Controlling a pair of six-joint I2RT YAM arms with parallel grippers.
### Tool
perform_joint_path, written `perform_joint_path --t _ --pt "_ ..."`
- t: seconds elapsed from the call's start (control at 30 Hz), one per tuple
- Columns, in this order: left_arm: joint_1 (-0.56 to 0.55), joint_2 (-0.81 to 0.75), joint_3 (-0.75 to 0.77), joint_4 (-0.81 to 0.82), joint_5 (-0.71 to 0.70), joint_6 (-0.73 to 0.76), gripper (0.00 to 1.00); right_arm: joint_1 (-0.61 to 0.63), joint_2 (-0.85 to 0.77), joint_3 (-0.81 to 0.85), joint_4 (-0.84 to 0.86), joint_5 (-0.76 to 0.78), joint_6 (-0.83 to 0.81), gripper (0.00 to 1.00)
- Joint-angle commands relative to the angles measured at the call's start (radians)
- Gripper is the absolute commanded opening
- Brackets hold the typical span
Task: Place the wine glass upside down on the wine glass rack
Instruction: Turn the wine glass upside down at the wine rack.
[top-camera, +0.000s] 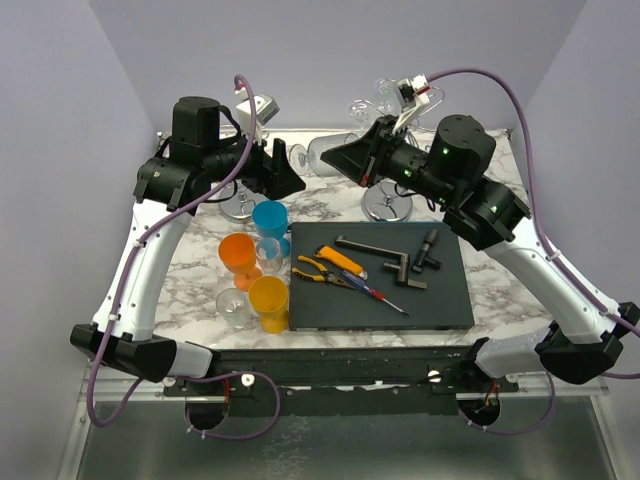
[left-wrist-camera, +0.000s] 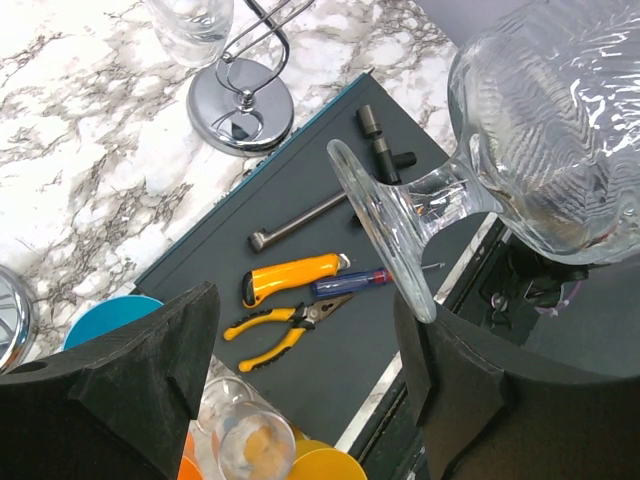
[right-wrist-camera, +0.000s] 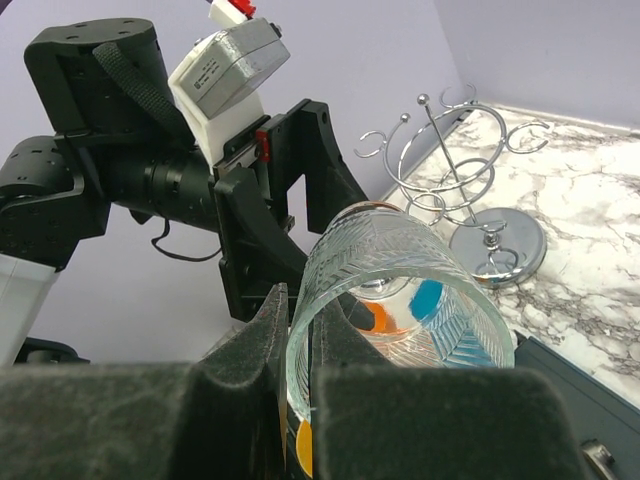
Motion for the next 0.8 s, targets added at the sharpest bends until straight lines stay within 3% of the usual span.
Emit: perform_joint_path --t 0.0,0.13,0.3,0.4,0.6,0.77 --pt "-0.004 0.001 0.032 0.059 -0.019 -0.012 0.77 0.023 0.004 -0.027 0.087 -0.119 0.062 0.00" --pt "-0.003 -0.023 0.022 0.085 -0.033 -0.035 0.89 0.023 0.007 -0.027 0.043 -0.049 0.026 0.00" --pt "-0.004 -0.059 0.005 0.089 -0.013 -0.033 0.90 0.023 -0.016 -0.032 0.024 0.027 -0.022 0.00" --pt "-0.003 -0.062 -0.008 0.090 -0.023 -0.021 0.82 0.023 -0.015 -0.032 0.036 0.013 -0.015 0.00" --pt "-0.004 -0.028 -0.006 0.094 -0.013 -0.015 0.55 0.023 -0.010 -0.065 0.101 -0.066 0.042 0.00" --pt "-0.003 -0.001 -0.008 0.098 0.011 -0.024 0.58 0.023 -0.022 -0.115 0.196 -0.115 0.087 0.00"
